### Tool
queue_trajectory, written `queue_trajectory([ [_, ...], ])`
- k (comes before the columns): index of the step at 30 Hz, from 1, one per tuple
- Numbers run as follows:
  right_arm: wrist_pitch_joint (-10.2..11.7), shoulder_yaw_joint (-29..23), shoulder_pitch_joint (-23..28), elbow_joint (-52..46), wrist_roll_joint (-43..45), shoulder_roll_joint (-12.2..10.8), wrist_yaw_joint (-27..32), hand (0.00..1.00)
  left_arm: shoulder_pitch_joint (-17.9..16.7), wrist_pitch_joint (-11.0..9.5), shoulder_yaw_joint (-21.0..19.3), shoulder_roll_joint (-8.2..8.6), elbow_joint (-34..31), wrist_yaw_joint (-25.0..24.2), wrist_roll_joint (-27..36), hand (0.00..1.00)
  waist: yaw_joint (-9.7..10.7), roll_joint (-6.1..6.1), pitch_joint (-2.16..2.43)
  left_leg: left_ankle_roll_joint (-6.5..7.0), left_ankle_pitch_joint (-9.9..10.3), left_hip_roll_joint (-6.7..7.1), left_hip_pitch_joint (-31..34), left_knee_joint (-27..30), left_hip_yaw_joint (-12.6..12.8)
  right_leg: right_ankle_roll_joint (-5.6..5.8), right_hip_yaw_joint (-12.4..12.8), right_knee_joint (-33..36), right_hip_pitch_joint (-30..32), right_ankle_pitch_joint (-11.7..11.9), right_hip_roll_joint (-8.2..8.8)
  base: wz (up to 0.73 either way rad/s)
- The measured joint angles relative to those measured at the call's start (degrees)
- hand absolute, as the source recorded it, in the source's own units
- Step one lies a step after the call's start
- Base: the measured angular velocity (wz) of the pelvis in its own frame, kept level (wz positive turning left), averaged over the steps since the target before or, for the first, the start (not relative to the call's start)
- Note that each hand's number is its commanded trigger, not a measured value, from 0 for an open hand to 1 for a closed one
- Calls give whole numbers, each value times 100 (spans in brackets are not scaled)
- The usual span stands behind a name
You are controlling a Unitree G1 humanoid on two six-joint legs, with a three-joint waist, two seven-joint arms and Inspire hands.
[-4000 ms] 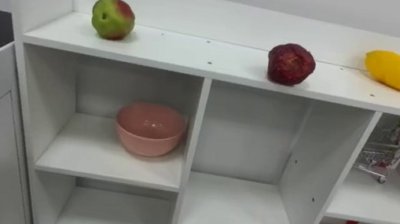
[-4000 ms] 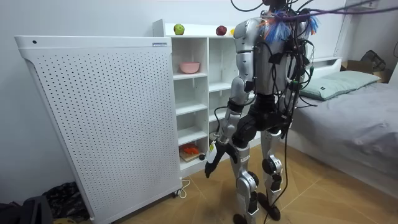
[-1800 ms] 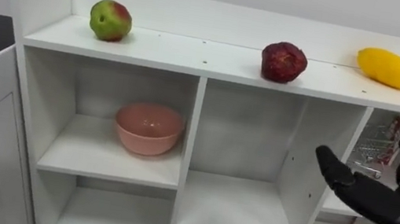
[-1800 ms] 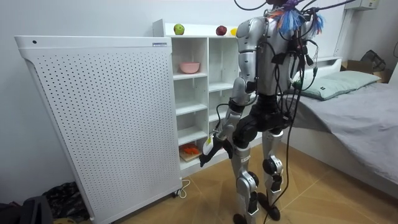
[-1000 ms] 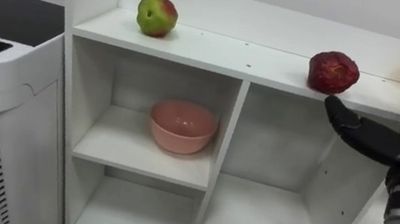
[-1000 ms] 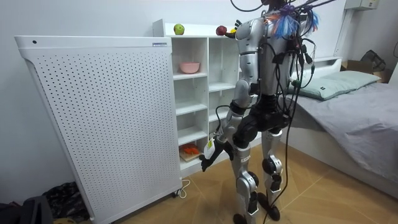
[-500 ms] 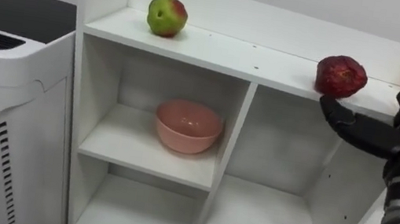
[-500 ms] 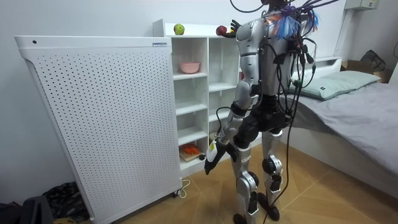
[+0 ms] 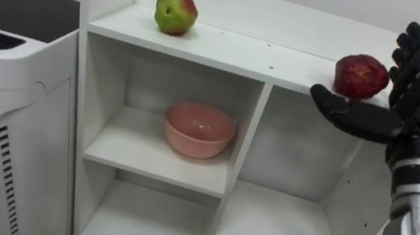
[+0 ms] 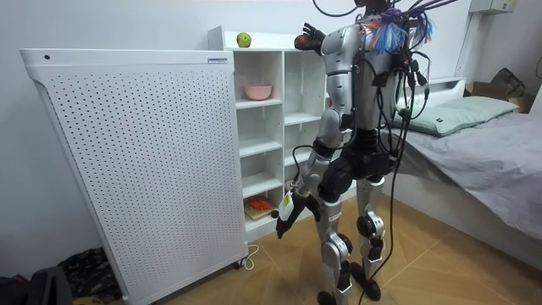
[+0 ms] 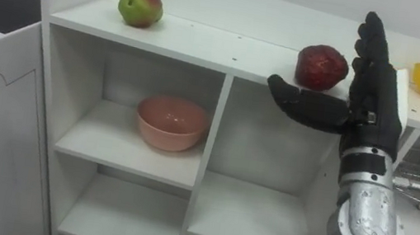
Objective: Arrange fruit in the closet
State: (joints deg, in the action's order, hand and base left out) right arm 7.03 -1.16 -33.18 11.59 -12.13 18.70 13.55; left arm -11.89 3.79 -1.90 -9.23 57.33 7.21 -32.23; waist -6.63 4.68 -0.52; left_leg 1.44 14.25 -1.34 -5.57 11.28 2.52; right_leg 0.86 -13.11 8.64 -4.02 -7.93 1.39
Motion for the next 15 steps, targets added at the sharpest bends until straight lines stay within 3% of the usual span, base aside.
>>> queue_trajectory([
  [2,-89,0,0,2,-1,0,-5,100,-4,2,0,-19,-2,0,0,0,0,0,0,0,0,-1,2,0,-1,0,-5,0,0,0,0,0],
  [15,-68,-3,-226,431,-147,292,-130,100,59,4,-10,-82,-46,16,14,0,-1,39,27,2,-2,-2,-9,2,-14,0,3,0,-19,0,4,0],
])
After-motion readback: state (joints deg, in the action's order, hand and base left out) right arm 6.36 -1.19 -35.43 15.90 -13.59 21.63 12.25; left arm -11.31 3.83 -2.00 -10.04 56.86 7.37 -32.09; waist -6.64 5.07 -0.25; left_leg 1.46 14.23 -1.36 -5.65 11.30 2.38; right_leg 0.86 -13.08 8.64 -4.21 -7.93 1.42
